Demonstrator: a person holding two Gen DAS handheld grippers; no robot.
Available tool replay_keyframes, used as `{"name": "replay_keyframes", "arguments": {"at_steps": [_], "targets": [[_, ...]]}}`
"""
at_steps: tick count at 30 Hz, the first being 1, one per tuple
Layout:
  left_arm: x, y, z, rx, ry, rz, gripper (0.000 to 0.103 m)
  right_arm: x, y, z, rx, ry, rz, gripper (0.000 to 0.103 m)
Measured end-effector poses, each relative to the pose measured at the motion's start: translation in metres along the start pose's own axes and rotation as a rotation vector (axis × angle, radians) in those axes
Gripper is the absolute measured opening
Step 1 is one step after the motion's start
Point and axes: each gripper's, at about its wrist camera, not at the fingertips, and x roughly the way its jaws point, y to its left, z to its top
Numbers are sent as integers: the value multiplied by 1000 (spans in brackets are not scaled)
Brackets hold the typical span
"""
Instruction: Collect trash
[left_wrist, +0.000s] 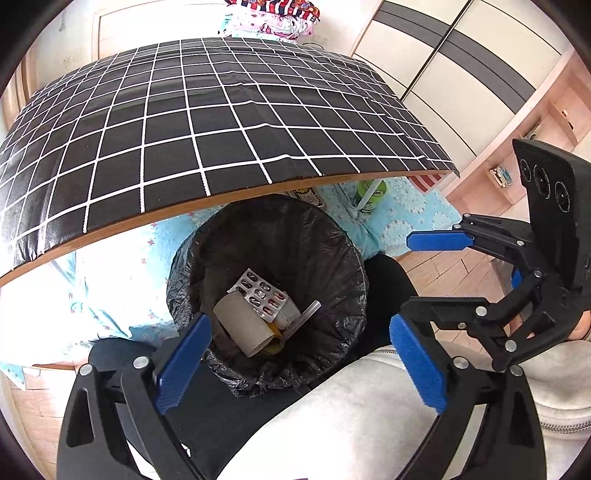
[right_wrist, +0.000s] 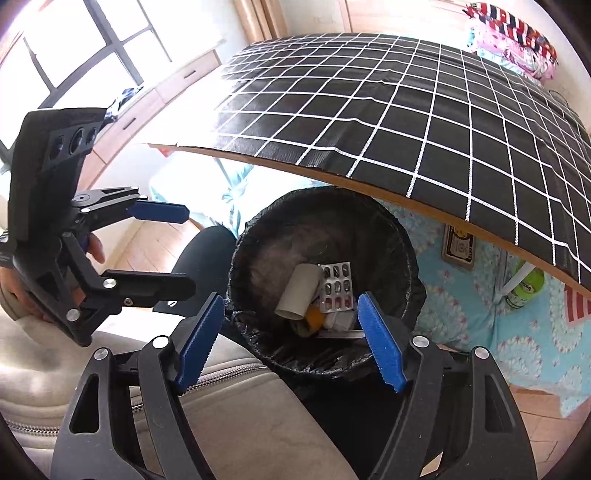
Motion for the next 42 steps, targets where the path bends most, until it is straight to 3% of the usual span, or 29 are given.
{"name": "replay_keyframes", "arguments": {"at_steps": [42], "targets": [[-1, -3, 0, 2, -3, -10, 94, -8, 1, 0, -8, -21, 7, 75]]}}
